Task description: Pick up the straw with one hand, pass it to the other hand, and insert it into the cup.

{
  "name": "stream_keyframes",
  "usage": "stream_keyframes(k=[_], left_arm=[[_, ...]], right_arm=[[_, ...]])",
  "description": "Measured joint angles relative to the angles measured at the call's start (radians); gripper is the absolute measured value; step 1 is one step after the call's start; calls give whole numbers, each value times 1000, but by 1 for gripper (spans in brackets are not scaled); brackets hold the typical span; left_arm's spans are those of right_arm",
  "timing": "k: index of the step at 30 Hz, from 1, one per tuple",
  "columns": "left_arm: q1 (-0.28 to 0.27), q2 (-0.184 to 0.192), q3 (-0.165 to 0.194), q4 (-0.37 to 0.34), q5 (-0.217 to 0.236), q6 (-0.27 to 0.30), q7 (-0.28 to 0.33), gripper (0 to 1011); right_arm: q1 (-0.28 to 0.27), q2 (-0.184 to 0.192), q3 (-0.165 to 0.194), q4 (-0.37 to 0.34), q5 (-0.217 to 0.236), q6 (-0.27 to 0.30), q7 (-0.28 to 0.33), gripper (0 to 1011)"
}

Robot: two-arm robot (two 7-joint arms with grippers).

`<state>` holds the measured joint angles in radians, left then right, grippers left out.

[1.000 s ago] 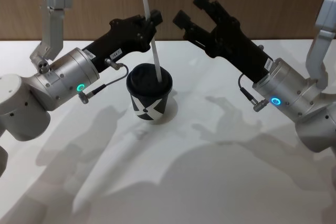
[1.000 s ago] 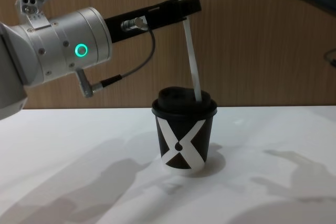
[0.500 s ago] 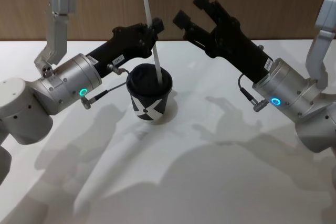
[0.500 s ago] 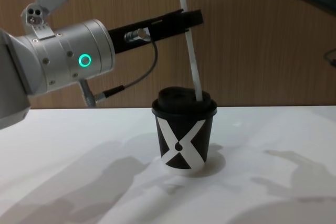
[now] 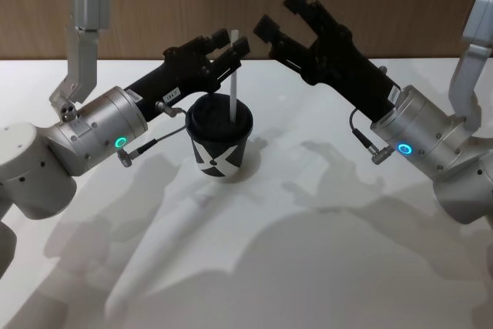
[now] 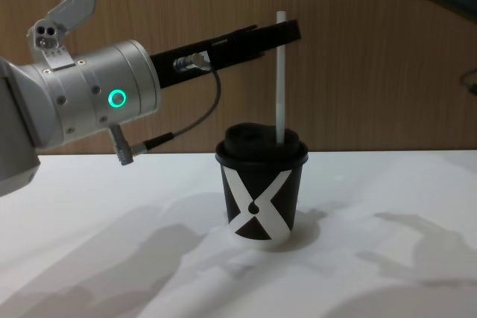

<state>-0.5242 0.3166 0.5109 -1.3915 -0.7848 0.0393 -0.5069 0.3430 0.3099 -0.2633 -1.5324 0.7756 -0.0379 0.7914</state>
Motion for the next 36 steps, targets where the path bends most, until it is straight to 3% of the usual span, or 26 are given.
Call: stream_keyframes(k=[6, 8, 18, 36], left_arm=[[20, 9, -11, -19, -4, -9, -3, 646], [27, 12, -15, -26, -7, -11, -4, 662], [77, 38, -36, -75, -41, -24, -14, 989], [140, 82, -56, -137, -92, -37, -37, 1003]], right_arm=[[-4, 8, -5, -14, -3, 10, -8, 1001], [-7, 12, -7, -23, -5, 16, -13, 1001], [-71, 50, -16, -114, -13, 78, -79, 1001], [-213, 88, 4, -231, -7, 104, -186, 1001]])
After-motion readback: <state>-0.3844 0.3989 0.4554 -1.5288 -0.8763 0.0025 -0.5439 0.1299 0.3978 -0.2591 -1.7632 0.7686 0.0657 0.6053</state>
